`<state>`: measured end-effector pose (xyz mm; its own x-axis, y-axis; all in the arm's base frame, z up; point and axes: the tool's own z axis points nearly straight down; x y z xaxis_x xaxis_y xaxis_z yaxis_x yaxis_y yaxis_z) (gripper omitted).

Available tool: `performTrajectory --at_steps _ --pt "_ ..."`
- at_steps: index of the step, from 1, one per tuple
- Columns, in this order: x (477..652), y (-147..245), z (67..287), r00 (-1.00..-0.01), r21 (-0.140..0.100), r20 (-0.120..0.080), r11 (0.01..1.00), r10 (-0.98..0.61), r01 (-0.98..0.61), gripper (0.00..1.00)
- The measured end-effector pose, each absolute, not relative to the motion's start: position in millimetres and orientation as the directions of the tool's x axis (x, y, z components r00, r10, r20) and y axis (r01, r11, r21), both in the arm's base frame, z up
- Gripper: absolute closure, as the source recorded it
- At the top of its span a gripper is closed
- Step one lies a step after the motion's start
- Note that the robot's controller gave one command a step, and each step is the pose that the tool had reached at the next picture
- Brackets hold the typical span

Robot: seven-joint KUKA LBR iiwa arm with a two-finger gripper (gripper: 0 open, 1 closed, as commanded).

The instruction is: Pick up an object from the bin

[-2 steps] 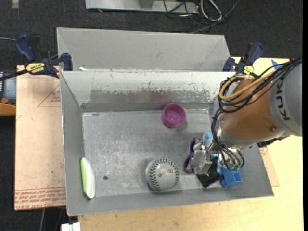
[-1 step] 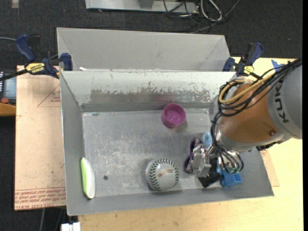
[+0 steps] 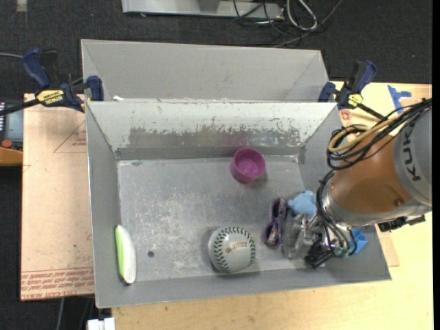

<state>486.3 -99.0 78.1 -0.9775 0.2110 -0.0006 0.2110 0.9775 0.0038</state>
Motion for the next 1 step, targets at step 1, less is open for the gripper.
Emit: performTrajectory --at_steps 1 --pt "501.7 -79.7 110.5 -0.997 0.003 -0.007 0.997 0.072 0.072 1.0"
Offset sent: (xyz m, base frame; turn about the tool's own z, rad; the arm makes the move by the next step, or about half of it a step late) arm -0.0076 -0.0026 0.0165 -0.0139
